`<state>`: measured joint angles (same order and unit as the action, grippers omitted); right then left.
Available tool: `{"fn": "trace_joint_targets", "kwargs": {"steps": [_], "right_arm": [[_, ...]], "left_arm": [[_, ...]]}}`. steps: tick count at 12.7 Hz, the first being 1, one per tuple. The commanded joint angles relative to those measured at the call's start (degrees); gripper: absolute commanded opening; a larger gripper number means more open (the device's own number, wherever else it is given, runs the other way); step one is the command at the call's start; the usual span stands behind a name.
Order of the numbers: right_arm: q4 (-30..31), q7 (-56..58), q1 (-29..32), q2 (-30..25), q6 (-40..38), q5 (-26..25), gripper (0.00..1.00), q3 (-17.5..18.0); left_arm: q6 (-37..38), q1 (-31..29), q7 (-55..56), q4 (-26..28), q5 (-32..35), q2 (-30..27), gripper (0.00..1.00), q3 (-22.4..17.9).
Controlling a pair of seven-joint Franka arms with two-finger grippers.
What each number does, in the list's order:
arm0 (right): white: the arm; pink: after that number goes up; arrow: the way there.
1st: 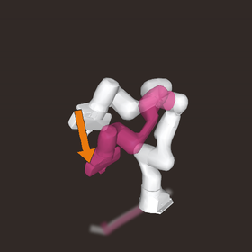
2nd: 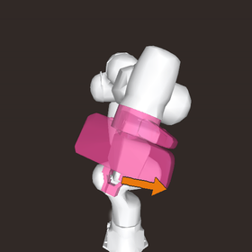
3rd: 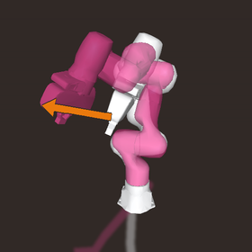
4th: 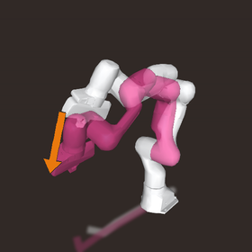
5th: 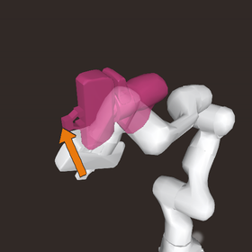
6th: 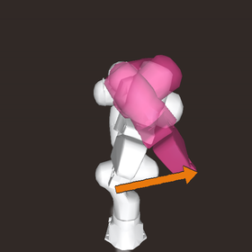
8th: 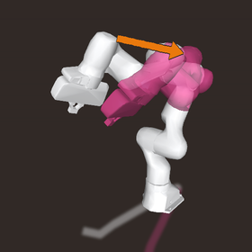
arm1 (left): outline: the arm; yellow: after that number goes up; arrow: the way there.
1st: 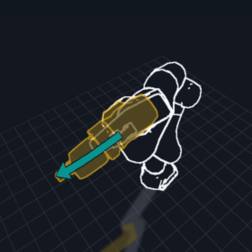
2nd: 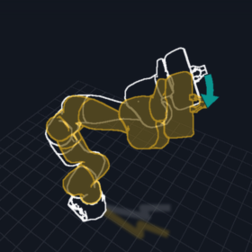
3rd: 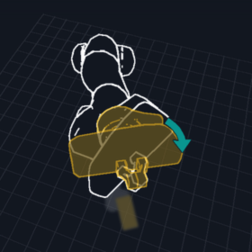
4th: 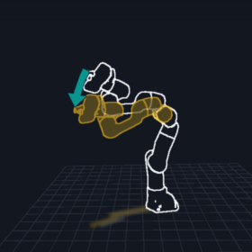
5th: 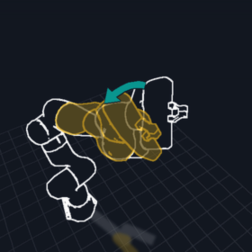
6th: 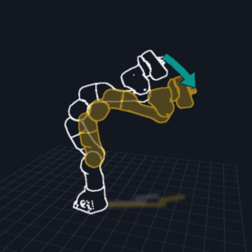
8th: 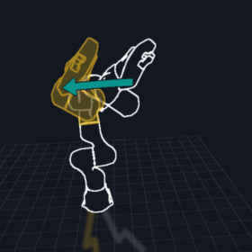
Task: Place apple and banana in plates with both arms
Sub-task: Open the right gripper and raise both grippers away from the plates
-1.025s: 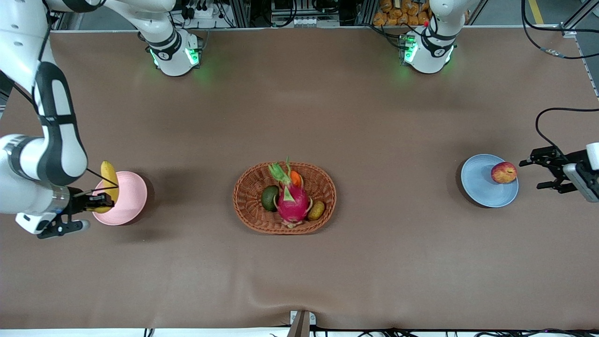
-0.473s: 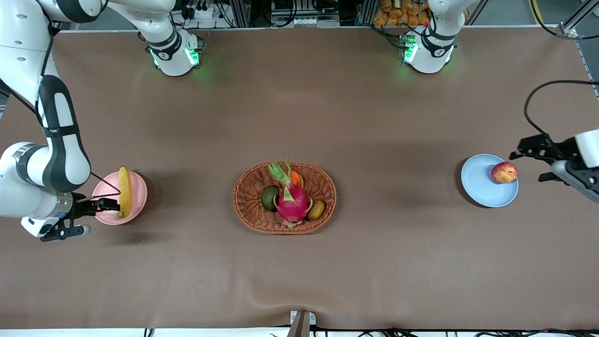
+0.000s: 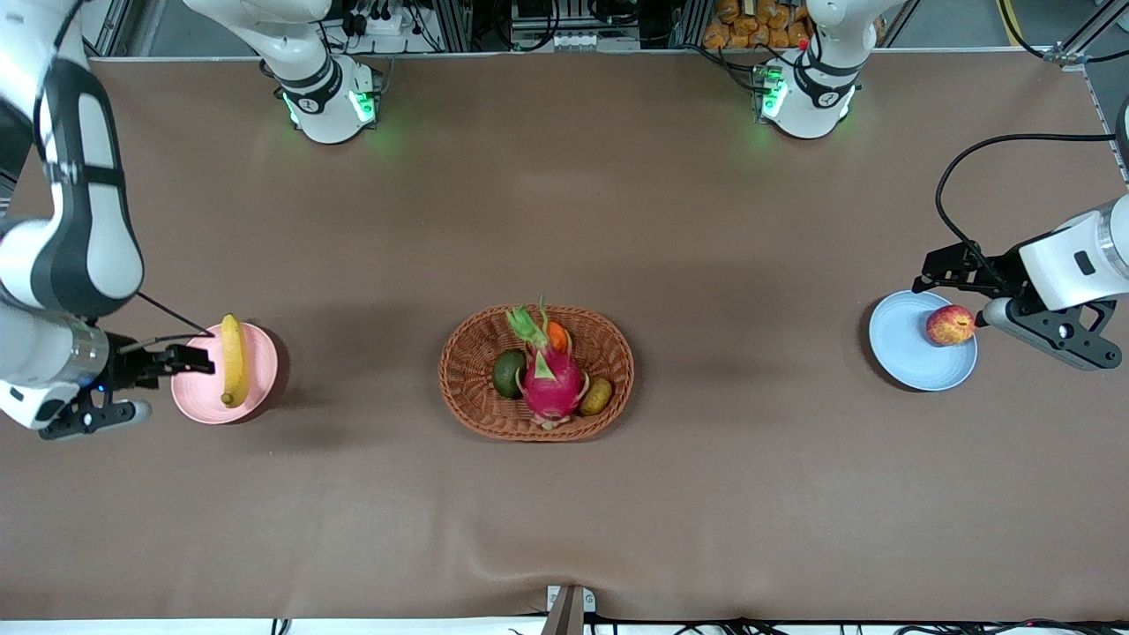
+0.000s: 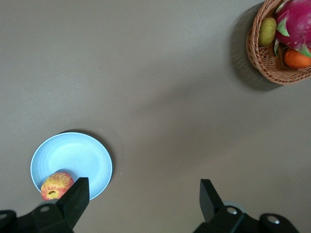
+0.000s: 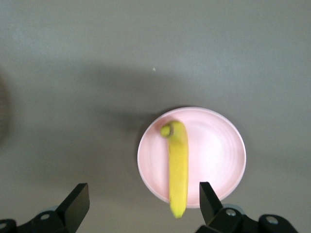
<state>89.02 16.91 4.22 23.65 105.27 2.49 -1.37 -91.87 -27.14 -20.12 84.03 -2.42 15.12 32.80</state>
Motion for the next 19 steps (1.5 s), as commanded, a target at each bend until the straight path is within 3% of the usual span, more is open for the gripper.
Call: {"fn": "trace_joint_targets", "kwargs": {"steps": [1, 3, 4, 7, 8, 10, 12, 14, 19], "right_arm": [[2.2, -8.89, -2.72, -6.06, -6.37, -3.46, 1.0, 0.14], [6.4, -9.0, -2.72, -10.97, -6.4, -3.37, 1.0, 0.14], [9.99, -9.0, -2.55, -13.96, -5.96, -2.76, 1.0, 0.23], [14.77, -9.18, -2.46, -19.77, -3.93, -2.4, 1.0, 0.23], [14.78, -9.27, -2.55, -21.79, -4.71, -1.01, 1.0, 0.14], [13.99, -12.23, -2.72, -24.52, -8.66, 0.49, 1.0, 0.23], [9.79, -17.51, -2.72, -25.24, -14.88, 1.2, 1.0, 0.4], [5.39, -17.7, -2.72, -25.24, -18.59, 1.12, 1.0, 0.4], [1.51, -16.82, -2.81, -25.15, -19.93, 1.03, 1.0, 0.67]], "left_arm": [[1.34, -0.55, 1.48, -0.88, 1.28, -0.18, 1.0, 0.78], [1.34, 0.06, 1.57, -0.88, 1.19, -0.35, 1.0, 0.52], [1.34, 3.11, 1.75, -0.71, 1.1, -1.75, 1.0, -1.05], [2.56, 19.43, 5.0, -0.71, 0.75, -5.18, 1.0, -18.5], [3.01, 22.62, 5.0, -0.71, 0.23, -5.54, 1.0, -22.56], [3.27, 22.92, 5.17, -0.8, -0.22, -7.2, 1.0, -24.26], [6.33, 27.55, 14.33, -0.71, 0.13, -8.88, 1.0, -29.43], [7.84, 29.33, 21.5, -0.36, 1.79, -10.1, 1.0, -30.25], [8.9, 29.34, 21.87, -0.09, 1.89, -11.43, 1.0, -29.99]]}}
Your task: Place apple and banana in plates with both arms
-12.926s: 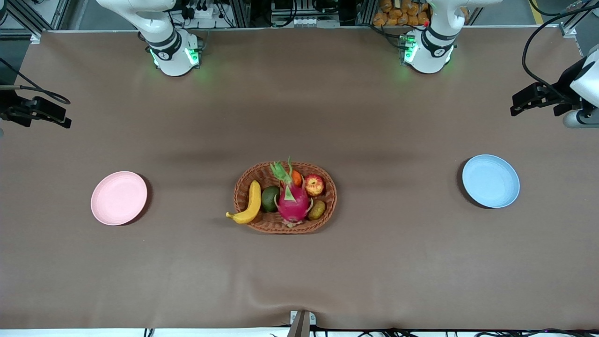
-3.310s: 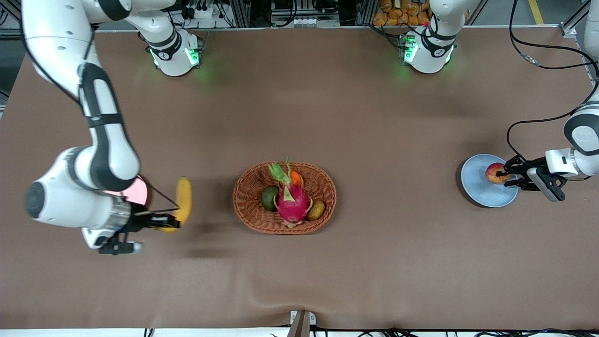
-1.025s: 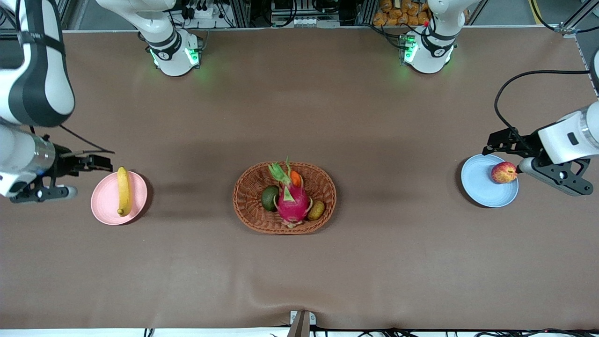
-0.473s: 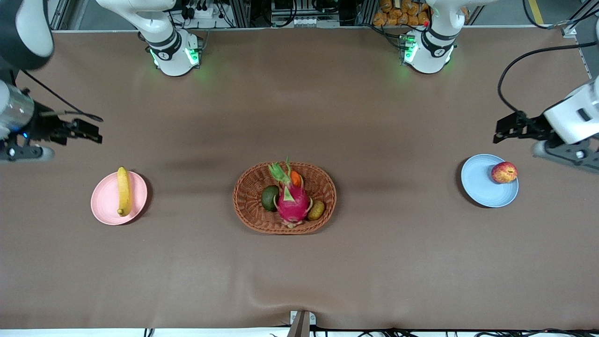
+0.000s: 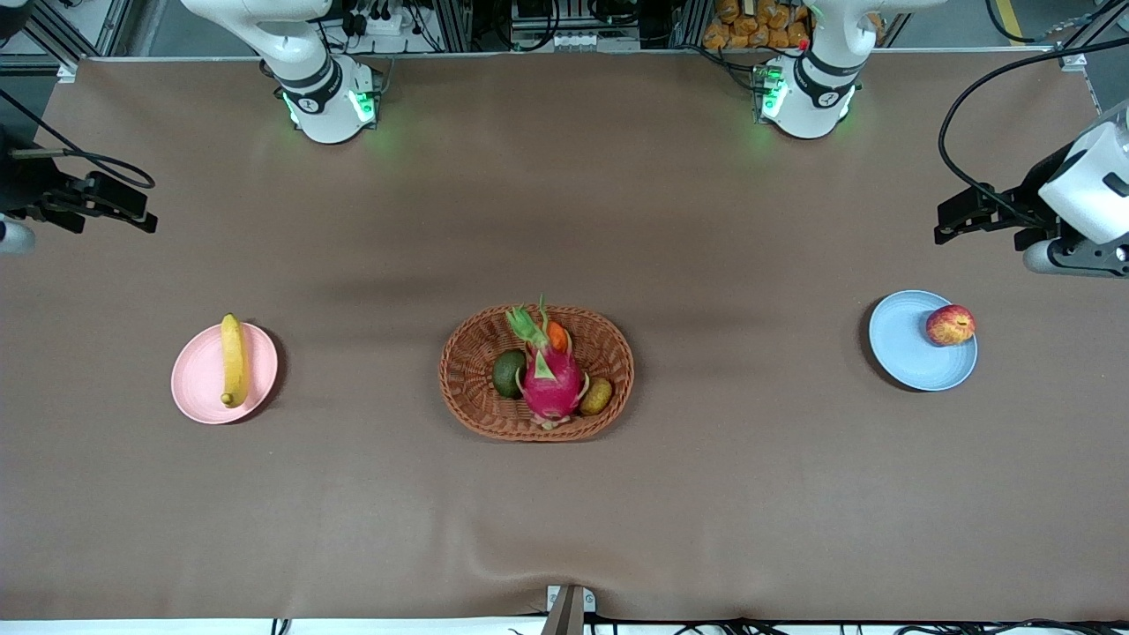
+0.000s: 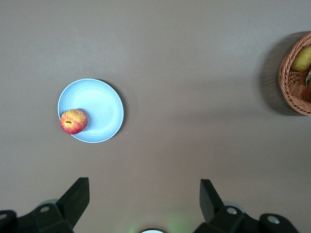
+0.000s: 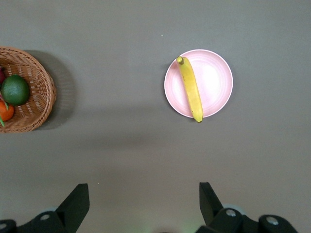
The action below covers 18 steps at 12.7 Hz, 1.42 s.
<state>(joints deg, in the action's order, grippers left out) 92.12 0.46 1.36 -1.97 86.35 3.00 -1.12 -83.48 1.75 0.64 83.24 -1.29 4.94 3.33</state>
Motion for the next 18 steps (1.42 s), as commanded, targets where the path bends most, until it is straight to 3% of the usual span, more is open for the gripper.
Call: {"fn": "trace_joint_targets", "kwargs": {"steps": [1, 7, 12, 18], "right_arm": [[-2.9, -0.28, -0.21, 0.82, -1.01, 0.51, 1.0, 0.33], [-3.88, -0.28, -0.57, 1.09, -1.62, -0.19, 1.0, -0.02], [-3.7, -0.11, -0.57, 1.09, -1.71, -0.28, 1.0, -0.02], [-3.7, -0.11, -0.65, 1.26, -2.24, -0.28, 1.0, -0.02]], "left_arm": [[0.69, 0.45, 1.03, 1.13, 0.85, -2.12, 1.0, -0.52], [-0.54, 0.1, 2.0, 12.45, 1.2, -12.75, 1.0, -0.34], [-1.69, 0.1, 1.74, 9.93, 1.11, -9.61, 1.0, -0.69], [-3.09, 0.09, 2.97, 9.92, 0.5, -9.86, 1.0, -2.53]]}}
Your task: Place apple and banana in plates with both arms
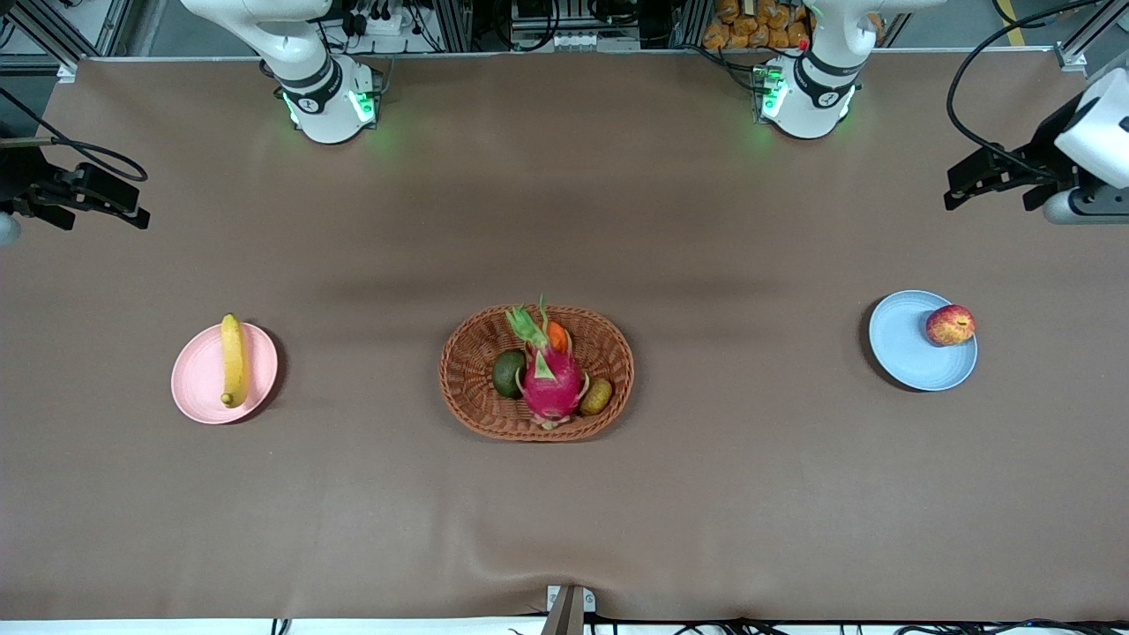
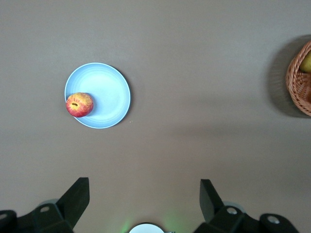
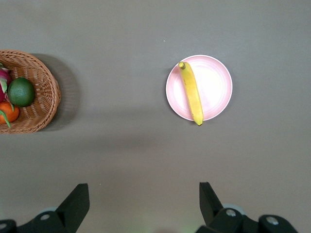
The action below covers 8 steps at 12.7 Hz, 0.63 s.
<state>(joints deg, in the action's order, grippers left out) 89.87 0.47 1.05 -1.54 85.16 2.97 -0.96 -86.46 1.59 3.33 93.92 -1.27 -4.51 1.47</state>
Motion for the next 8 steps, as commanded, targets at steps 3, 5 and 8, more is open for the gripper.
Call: {"fn": "trace_joint_targets", "kwargs": {"steps": [3, 5, 8], "right_arm": [[-1.54, 3.29, -0.35, 1.01, -1.05, -2.26, 1.0, -0.19], [-1.54, 4.28, -0.18, 1.1, -1.05, -2.71, 1.0, -0.19], [-1.54, 3.58, -0.17, 1.1, -1.14, -2.62, 1.0, -0.19]], "left_arm": [[-0.11, 0.35, -0.16, -0.84, -0.65, -0.41, 1.0, -1.03], [-0.02, 0.35, -0.16, -0.75, -0.4, -0.41, 1.0, -1.03], [0.42, 0.26, 1.51, -0.84, -0.22, -0.41, 1.0, -0.59]]}}
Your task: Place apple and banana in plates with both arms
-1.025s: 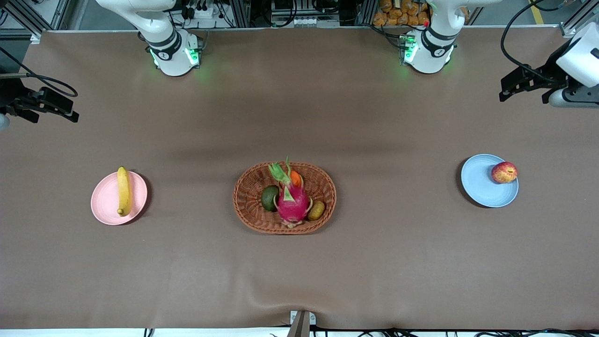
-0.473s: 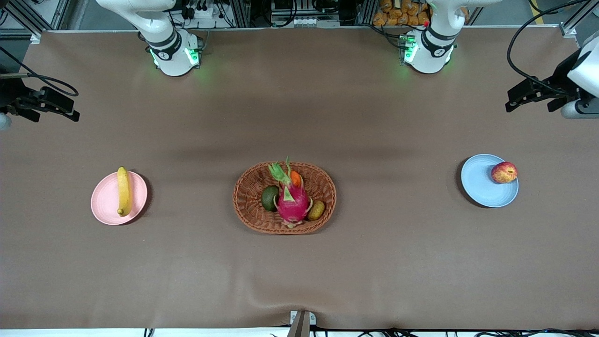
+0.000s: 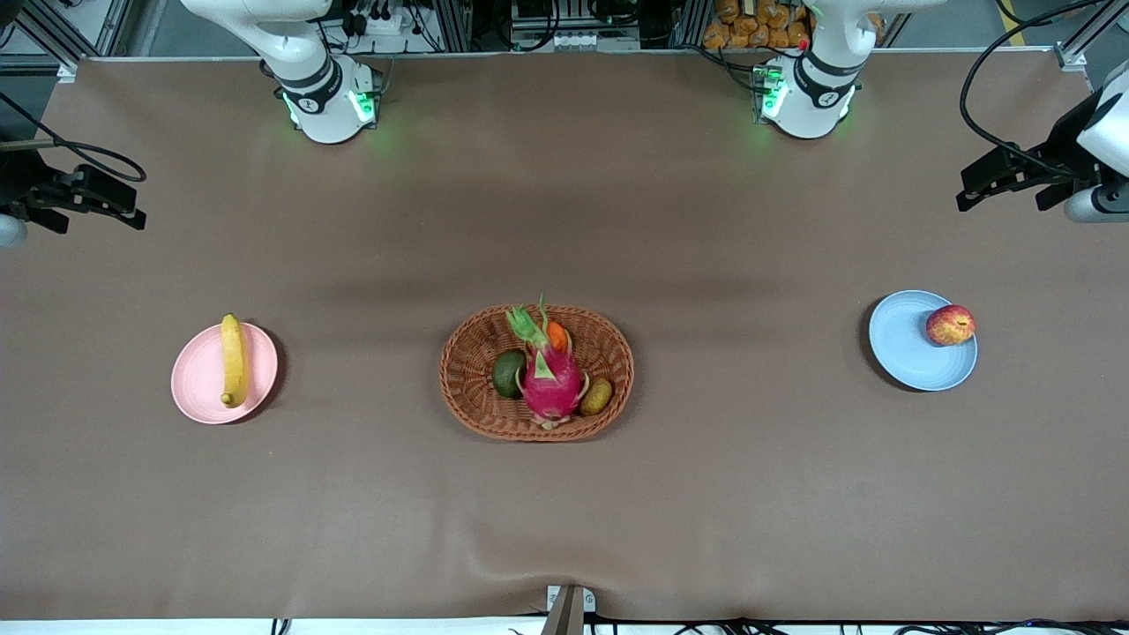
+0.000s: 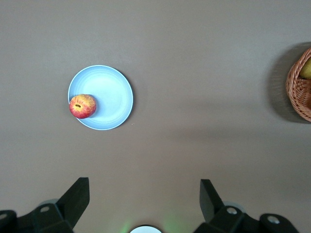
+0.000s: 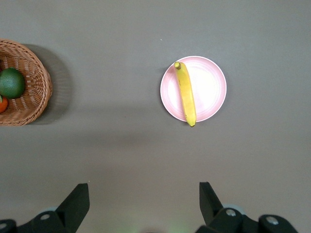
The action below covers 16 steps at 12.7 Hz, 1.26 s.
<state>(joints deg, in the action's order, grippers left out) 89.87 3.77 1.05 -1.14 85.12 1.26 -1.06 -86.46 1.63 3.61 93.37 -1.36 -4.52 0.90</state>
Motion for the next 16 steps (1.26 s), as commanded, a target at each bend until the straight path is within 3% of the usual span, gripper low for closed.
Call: {"fn": "trace_joint_targets", "kwargs": {"steps": [1, 16], "right_arm": [[-1.45, 0.27, -0.09, 0.71, -1.1, -0.91, 1.0, -0.08], [-1.37, 0.1, 0.0, 0.79, -1.98, -0.82, 1.0, -0.08]], "left_arm": [[0.41, 0.13, 0.7, -0.29, -0.13, -0.49, 1.0, -0.11], [1.29, -0.04, -1.76, -0.47, 0.04, 0.3, 1.0, 0.06]]}}
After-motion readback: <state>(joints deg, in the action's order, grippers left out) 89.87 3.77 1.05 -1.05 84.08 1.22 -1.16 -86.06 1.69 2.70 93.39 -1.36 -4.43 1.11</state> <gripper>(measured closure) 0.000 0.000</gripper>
